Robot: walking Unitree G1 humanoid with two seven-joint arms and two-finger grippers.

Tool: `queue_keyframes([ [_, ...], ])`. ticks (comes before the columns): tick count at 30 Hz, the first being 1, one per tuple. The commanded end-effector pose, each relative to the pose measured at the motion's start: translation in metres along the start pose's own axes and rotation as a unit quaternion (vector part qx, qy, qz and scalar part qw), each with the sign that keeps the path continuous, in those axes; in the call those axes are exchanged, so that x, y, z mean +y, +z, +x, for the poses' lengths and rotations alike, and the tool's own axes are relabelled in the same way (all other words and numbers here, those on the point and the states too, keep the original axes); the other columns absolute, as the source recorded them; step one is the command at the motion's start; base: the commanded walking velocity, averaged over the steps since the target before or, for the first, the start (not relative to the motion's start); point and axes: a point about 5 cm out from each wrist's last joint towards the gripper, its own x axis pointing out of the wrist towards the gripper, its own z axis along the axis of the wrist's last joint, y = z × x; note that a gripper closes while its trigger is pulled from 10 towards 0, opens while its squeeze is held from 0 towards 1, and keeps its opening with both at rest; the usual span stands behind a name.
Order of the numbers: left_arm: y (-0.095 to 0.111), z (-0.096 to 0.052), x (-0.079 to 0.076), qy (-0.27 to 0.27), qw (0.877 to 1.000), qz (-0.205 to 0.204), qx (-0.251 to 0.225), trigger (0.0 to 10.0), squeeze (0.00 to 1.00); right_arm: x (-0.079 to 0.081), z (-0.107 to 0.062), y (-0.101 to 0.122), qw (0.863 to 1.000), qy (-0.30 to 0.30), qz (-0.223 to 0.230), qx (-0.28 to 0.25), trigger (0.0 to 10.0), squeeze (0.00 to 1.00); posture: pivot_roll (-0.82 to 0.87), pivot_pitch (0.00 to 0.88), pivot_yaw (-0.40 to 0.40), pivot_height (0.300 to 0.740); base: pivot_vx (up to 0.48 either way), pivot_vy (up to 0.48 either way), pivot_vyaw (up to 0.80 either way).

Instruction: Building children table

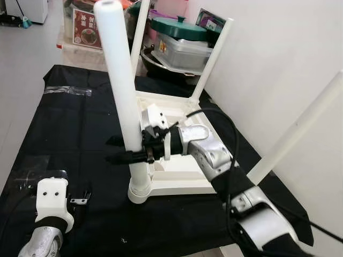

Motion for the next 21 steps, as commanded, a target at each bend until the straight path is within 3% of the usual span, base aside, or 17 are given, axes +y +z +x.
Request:
queue_keyframes([
  [1,-0.003,-0.001,-0.008,-0.007,1.0,-0.013,0.003,10.0,0.0,0.004,-0.002,-0.047,0.994,-0.019,0.101,0.041,10.0,0.0,0.28,0.0,-0.274,0.74,0.0,0.0,0.0],
  [11,-0.002,-0.001,-0.01,-0.007,1.0,-0.013,0.001,10.0,0.0,0.003,-0.002,-0.052,0.989,-0.101,0.108,0.004,10.0,0.0,0.27,0.0,-0.266,0.74,0.0,0.0,0.0],
  [16,-0.001,-0.001,-0.009,-0.005,1.0,-0.012,0.0,10.0,0.0,0.005,-0.002,-0.054,0.986,-0.145,0.085,-0.012,10.0,0.0,0.27,0.0,-0.263,0.74,0.0,0.0,0.0],
  [17,0.0,-0.001,-0.009,-0.005,1.0,-0.011,0.0,10.0,0.0,0.006,-0.001,-0.057,0.98,-0.183,0.074,-0.012,10.0,0.0,0.27,0.0,-0.254,0.74,0.0,0.0,0.0],
  [18,0.0,-0.001,-0.009,-0.005,1.0,-0.011,0.0,10.0,0.0,0.006,-0.001,-0.057,0.98,-0.183,0.074,-0.012,10.0,0.0,0.27,0.0,-0.254,0.74,0.0,0.0,0.0],
  [19,0.0,-0.001,-0.009,-0.005,1.0,-0.01,-0.001,10.0,0.0,0.004,-0.002,-0.059,0.966,-0.241,0.089,-0.017,10.0,0.0,0.26,0.0,-0.25,0.74,0.0,0.0,0.0],
  [20,0.0,-0.001,-0.009,-0.005,1.0,-0.01,-0.001,10.0,0.0,0.004,-0.002,-0.059,0.966,-0.241,0.089,-0.017,10.0,0.0,0.26,0.0,-0.25,0.74,0.0,0.0,0.0],
  [21,0.0,-0.001,-0.008,-0.005,1.0,-0.01,0.0,10.0,0.0,0.0,-0.004,-0.063,0.947,-0.302,0.104,-0.008,10.0,0.0,0.26,0.0,-0.248,0.74,0.0,0.0,0.0],
])
